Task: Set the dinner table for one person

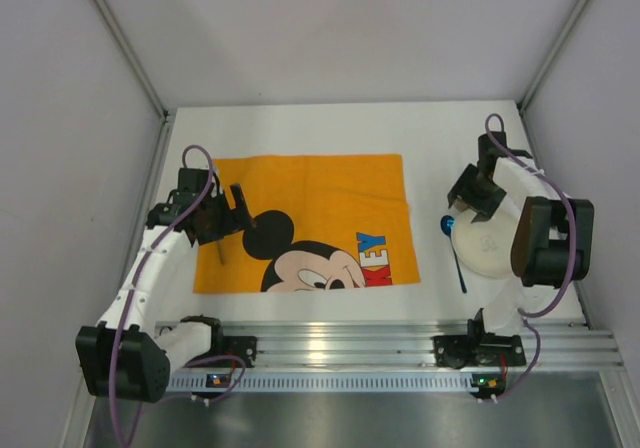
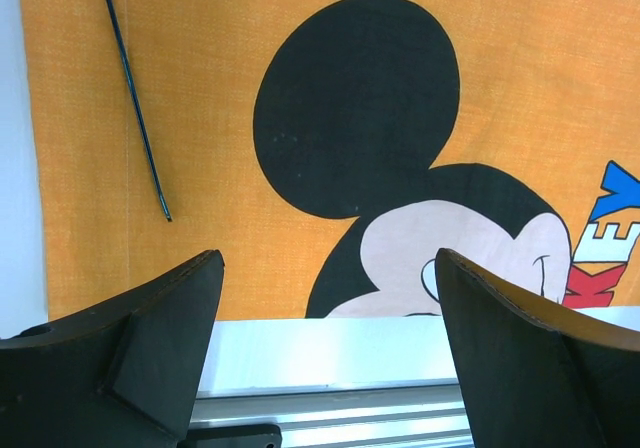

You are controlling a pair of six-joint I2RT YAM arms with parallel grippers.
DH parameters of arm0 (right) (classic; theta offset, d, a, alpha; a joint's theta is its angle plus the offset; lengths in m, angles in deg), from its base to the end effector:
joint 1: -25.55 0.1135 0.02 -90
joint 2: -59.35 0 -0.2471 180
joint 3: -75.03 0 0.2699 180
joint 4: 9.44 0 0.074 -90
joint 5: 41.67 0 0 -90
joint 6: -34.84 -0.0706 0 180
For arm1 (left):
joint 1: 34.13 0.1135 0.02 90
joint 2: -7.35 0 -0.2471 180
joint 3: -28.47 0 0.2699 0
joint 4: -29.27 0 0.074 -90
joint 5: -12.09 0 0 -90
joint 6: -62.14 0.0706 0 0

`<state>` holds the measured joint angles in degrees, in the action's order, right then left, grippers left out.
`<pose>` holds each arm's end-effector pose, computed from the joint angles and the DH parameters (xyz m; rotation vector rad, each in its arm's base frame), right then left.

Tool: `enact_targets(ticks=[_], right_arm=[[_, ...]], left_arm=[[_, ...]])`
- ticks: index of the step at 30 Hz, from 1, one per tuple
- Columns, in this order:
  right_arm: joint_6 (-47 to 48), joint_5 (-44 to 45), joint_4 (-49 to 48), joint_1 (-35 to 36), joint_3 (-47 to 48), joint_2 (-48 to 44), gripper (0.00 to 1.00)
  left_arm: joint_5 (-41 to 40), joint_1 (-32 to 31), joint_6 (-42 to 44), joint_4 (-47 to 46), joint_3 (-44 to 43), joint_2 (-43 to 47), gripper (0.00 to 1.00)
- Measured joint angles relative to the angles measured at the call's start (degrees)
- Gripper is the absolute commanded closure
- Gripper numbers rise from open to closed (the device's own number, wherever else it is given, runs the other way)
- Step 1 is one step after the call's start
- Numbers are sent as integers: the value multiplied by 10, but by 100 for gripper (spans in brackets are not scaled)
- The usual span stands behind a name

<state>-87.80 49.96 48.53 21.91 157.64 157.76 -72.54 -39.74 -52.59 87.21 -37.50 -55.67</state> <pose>0.3554 -0.0246 0.1456 0.8958 2.7157 0.0627 0.2583 -0.0320 0.2294 -0.3873 2.5273 -0.3267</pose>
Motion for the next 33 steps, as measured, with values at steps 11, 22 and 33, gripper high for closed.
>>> enact_targets(ticks=[11,22,33], right_arm=[[1,24,-24,2,-4,45,70],[11,65,-14,20,1,54,100],[8,212,86,153,54,-37,100]], left_arm=[[-8,0,0,0,1,-12,8],[-18,0,0,8,1,-25,8],[-15,0,0,17,1,-25,9]])
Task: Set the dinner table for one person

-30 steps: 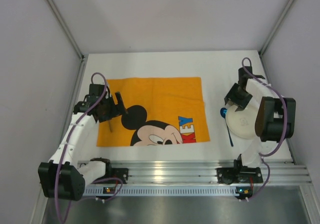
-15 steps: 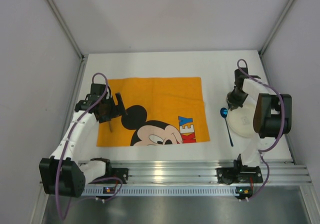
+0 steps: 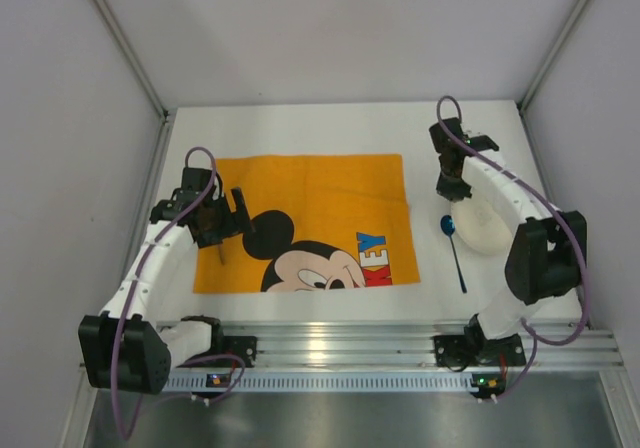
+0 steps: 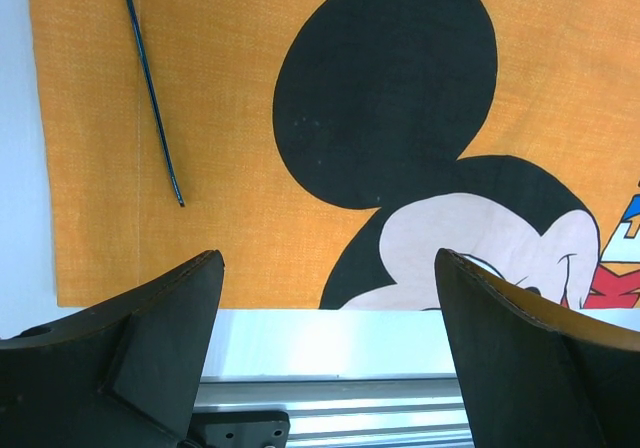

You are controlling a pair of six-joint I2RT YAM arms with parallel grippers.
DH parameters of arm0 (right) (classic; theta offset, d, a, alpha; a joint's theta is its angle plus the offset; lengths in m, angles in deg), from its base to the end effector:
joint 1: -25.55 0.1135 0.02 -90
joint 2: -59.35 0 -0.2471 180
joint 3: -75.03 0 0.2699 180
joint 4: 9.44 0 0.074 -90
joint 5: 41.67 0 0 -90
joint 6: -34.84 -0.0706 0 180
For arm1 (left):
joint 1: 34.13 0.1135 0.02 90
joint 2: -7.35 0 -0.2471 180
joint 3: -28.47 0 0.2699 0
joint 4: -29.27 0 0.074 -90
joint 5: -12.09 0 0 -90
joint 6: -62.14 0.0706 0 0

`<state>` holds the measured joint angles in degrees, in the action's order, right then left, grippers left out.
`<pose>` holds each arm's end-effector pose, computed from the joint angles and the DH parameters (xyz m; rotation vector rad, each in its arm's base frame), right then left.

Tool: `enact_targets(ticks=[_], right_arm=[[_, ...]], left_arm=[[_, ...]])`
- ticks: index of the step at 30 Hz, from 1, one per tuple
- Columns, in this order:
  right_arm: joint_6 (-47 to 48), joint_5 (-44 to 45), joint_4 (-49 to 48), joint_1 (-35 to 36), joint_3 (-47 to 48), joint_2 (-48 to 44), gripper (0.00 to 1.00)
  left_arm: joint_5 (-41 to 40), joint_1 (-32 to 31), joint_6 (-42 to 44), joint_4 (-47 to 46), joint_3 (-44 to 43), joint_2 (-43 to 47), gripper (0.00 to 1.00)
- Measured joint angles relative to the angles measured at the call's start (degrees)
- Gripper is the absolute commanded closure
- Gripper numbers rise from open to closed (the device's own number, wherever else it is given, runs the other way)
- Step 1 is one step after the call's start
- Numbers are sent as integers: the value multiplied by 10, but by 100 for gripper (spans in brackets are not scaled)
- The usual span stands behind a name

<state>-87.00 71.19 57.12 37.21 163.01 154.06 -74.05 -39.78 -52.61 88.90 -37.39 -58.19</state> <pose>0.3467 0.0435 0.1950 0.5527 2.6478 -0.3606 0.2596 -0.0305 0.2157 -0.4121 2.5962 -0.2746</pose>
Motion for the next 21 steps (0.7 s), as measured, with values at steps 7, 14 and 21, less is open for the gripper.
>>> enact_targets(ticks=[7,14,21], right_arm=[[-21,106,69,189,186,-14,100],[-23,46,37,379,381,124,100],[-25,-71,2,432,508,330,100]], left_arm=[[1,0,0,4,0,0,9],[-19,0,-3,24,-2,33,8],[-43,0,-9,55,-2,68,8]])
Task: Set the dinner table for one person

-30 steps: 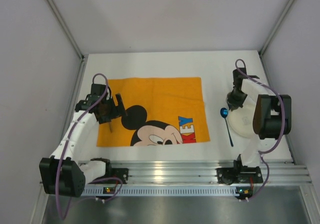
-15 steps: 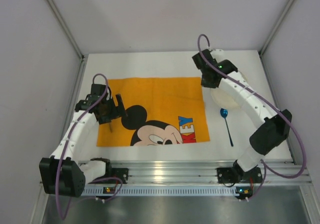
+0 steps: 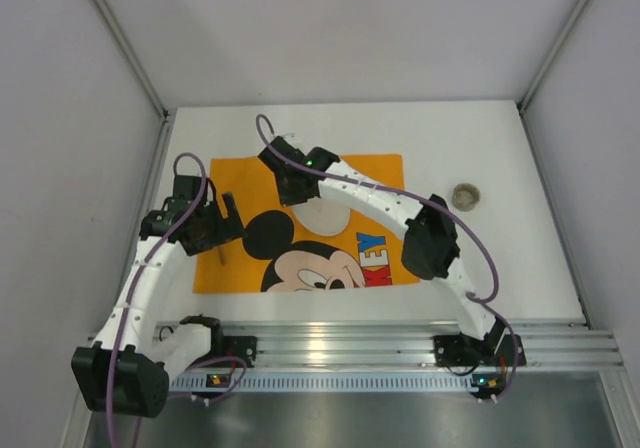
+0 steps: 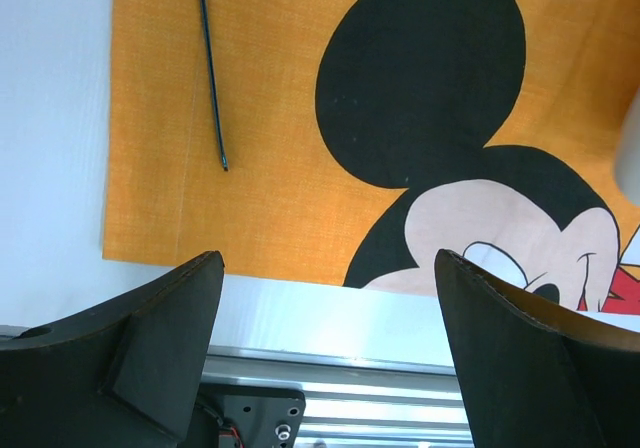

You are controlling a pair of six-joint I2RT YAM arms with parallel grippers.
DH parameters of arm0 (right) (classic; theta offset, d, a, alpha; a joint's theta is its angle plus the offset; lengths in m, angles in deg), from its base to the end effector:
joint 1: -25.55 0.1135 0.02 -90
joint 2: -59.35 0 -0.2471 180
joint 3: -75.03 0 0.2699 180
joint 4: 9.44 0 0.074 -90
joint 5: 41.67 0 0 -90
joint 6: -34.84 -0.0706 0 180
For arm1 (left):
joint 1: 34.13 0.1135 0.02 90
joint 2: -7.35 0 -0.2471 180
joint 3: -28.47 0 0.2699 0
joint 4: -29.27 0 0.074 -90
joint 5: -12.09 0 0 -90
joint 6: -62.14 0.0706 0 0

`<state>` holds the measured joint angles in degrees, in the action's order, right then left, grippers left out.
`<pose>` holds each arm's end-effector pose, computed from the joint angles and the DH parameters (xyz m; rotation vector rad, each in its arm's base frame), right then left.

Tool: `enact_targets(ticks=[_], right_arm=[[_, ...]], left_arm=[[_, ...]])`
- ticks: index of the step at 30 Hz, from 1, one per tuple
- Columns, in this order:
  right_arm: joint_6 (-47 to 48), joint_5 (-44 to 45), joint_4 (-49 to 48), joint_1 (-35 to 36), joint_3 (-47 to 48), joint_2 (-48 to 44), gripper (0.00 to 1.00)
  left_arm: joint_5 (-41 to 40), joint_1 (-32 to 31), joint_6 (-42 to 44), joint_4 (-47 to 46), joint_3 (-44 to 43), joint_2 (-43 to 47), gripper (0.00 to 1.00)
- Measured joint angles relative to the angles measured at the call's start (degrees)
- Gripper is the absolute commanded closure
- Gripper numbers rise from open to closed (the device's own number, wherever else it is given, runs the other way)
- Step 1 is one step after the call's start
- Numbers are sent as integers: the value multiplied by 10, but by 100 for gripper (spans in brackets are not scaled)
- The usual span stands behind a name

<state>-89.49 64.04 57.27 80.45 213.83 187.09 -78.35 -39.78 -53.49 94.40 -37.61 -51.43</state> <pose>0.3125 0.4114 0.2435 -0.3432 2.4911 0.2986 0.2355 -0.0228 0.2367 -0.4525 2.5525 -0.1919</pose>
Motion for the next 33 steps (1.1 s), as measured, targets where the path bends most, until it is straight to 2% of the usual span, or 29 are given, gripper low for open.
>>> enact_targets(ticks=[3,8,10,11,12,14,15,16,18,22,25,29,32,33], right_arm=[[-2,-32,-14,5,17,42,100],[-3,-84,-51,6,17,58,100],[-5,-108,-75,6,16,59,96],[-8,-121,-89,6,15,59,91],[-9,-137,-107,6,12,59,66],[-17,-162,-138,6,5,59,42],[-17,-173,-149,6,0,59,23],[-19,-179,-157,6,-6,58,9],[-14,-184,-177,5,-37,51,1],[-6,-181,-186,-6,-148,0,0],[-1,-160,-191,-36,-281,-95,0],[-2,-129,-213,-147,-484,-310,0],[-2,-106,-231,-273,-601,-476,9],[-2,-100,-238,-316,-638,-525,17]], left_arm=[[-7,0,-2,9,0,9,8],[-14,0,-3,22,0,17,8],[-17,0,-5,23,0,18,8],[-19,0,-5,23,0,18,8],[-20,0,-7,23,0,18,8],[-20,0,-8,23,0,18,8],[-20,0,-9,23,0,18,8],[-20,0,-9,23,0,18,8],[-20,0,-10,23,0,19,8],[-20,0,-11,22,1,21,8],[-20,0,-12,23,3,23,8],[-20,0,-13,22,5,31,8],[-20,0,-13,21,7,34,9],[-20,0,-13,21,7,34,9]])
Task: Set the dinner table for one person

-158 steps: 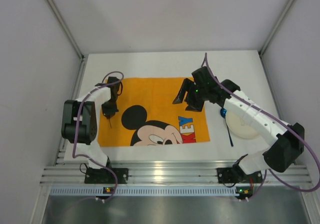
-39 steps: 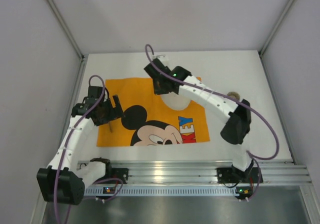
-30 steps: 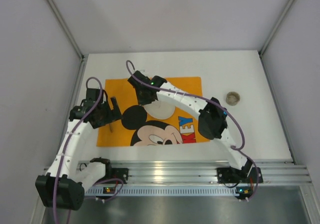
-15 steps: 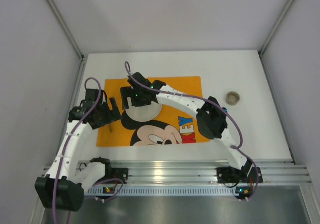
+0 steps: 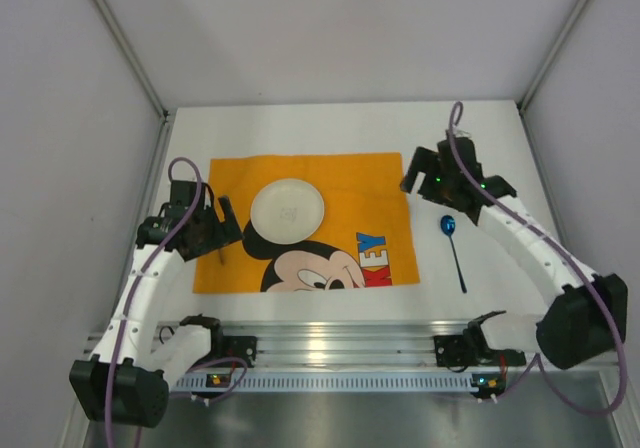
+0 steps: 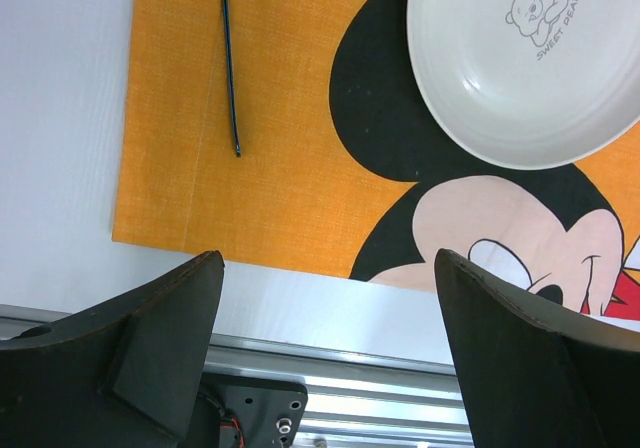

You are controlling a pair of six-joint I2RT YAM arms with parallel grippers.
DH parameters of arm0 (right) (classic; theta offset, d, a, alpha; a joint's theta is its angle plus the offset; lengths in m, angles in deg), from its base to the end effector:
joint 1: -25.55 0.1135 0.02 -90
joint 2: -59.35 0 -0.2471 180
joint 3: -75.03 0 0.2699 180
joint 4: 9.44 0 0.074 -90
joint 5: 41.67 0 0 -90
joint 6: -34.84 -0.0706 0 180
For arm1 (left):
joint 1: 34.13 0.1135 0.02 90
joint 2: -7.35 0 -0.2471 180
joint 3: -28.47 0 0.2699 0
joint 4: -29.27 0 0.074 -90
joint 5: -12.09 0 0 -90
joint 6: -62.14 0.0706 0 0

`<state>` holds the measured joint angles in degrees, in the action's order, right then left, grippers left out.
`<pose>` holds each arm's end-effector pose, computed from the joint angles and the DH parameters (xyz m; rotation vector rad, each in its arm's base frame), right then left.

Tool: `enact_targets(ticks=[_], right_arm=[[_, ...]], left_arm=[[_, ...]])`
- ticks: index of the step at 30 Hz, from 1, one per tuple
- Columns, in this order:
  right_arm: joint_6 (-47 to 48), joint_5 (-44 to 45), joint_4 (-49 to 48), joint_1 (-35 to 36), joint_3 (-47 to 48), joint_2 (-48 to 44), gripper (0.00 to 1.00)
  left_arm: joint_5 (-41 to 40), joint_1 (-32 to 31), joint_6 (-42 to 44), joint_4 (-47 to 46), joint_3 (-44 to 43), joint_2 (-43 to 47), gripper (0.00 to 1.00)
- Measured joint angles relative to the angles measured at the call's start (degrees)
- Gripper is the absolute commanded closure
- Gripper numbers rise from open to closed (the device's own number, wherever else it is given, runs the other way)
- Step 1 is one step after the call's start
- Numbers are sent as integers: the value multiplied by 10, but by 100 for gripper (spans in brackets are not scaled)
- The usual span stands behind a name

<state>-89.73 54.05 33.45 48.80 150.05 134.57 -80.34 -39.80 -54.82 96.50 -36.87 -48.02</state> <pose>0.3080 0.1247 0.2529 0.2825 2.3341 0.3902 0.2228 -0.0191 0.2420 -0.4918 2.5297 -0.1602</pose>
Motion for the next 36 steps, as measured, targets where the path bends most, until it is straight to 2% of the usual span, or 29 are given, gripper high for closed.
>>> enact_targets(ticks=[3,6,9,14,23,29,30,32,36], right_arm=[[3,3,0,-69,-76,-61,27],[11,-10,5,-117,-134,-58,36],[22,-18,23,-161,-170,-41,41],[39,-22,25,-212,-177,-18,44],[60,-25,19,-219,-179,74,57],[71,-14,13,-219,-180,87,78],[75,-10,12,-219,-180,88,91],[83,-7,12,-219,-179,91,100],[91,-5,11,-212,-171,99,100]], left_arm=[[0,0,-1,0,3,0,9],[0,0,-2,-1,3,0,9],[0,0,-2,-1,5,0,9],[0,-1,-2,-1,5,0,9],[-2,-4,-2,-1,5,5,9],[-5,-4,-4,-1,5,5,9],[-5,-4,-4,-1,5,5,9],[-5,-4,-5,-1,5,5,9],[-7,-4,-6,-1,5,5,9]])
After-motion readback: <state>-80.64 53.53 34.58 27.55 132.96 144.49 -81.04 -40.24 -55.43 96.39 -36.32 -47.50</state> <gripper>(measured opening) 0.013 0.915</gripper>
